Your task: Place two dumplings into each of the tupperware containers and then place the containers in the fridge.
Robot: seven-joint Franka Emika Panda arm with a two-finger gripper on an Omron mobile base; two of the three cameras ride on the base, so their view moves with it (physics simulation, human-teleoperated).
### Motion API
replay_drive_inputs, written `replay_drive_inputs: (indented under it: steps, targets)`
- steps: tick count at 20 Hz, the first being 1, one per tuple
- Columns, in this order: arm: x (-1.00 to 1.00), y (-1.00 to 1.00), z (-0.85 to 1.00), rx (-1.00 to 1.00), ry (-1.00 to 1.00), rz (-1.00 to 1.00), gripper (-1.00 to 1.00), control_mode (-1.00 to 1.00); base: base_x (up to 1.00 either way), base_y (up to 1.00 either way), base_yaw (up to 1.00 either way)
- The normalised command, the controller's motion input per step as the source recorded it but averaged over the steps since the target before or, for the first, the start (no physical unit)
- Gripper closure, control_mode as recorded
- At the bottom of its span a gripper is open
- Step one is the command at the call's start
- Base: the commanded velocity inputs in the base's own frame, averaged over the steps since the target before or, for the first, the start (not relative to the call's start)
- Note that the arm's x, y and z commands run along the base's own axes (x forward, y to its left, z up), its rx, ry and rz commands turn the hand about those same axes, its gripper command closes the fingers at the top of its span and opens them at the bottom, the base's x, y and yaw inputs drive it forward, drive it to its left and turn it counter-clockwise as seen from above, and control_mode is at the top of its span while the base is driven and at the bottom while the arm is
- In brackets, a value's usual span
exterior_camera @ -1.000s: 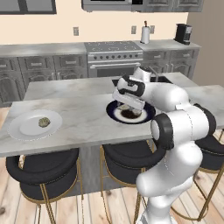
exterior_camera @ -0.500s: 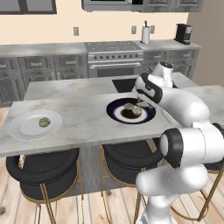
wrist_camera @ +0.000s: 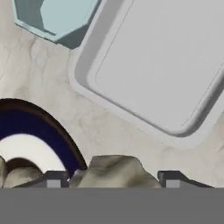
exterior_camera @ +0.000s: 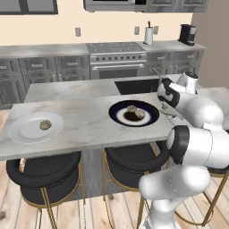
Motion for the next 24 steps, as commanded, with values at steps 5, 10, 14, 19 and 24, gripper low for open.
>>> replay_drive_inputs:
  steps: [5, 10, 14, 19, 24]
  targets:
    - [0.44, -1.0, -0.11, 0.13, 0.15, -0.2, 1.0, -1.0, 0.0, 0.0, 0.0]
    - [0.37, -1.0, -0.18, 0.11, 0.18, -0.13, 1.0, -1.0, 0.0, 0.0, 0.0]
    - [0.3, -1.0, -0.45, 0.06, 0.14, -0.02, 1.0, -1.0, 0.0, 0.0, 0.0]
    - [0.27, -0.68, -0.25, 0.07, 0.03, 0.0, 1.0, -1.0, 0.0, 0.0, 0.0]
    - [0.13, -0.02, 0.0, 0.0, 0.08, 0.0, -1.0, -1.0, 0.0, 0.0, 0.0]
